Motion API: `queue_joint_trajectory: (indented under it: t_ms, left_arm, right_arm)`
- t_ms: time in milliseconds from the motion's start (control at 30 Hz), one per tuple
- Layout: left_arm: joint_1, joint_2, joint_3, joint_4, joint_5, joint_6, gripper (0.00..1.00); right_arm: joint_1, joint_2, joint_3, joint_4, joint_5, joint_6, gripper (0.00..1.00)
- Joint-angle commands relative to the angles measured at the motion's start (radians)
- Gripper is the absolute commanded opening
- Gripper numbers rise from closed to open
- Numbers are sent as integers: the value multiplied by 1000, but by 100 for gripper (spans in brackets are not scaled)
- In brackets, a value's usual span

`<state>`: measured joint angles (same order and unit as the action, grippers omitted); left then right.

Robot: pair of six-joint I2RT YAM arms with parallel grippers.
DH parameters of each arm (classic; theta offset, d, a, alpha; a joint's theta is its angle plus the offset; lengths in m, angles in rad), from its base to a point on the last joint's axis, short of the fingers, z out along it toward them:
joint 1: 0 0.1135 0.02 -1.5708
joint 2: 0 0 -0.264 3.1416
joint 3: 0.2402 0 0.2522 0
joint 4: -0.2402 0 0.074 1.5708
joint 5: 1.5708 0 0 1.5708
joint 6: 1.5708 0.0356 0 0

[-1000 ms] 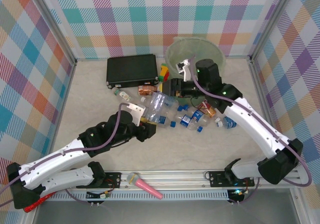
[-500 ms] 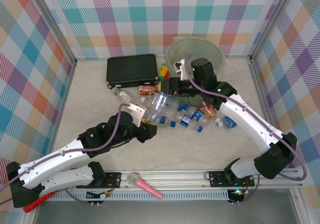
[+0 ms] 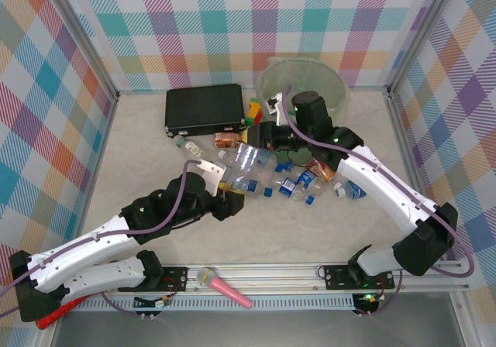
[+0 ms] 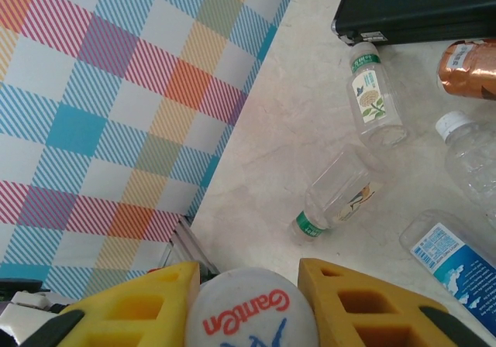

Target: Put the plastic bottles in the bin

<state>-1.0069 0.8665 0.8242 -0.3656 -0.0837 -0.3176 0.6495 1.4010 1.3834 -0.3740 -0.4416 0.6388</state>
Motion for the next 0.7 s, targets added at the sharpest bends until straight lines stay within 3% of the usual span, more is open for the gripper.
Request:
queue_joint_trajectory:
  t_ms: [0, 133, 467, 667]
  left_arm:
    - [-13, -30, 36, 12, -22, 12, 73]
    - [-13, -60, 32, 3, -50, 7, 99]
    - [-13, -146, 14, -40, -95, -8, 100]
    - [-13, -169, 0, -48, -95, -12, 100]
  right_arm:
    - [7, -46, 48, -9, 68, -43, 27]
    - [3, -76, 98, -80, 180, -100, 27]
    - [-62, -116, 307, -211, 464, -286, 26]
    - [-132, -117, 408, -198, 625, -366, 28]
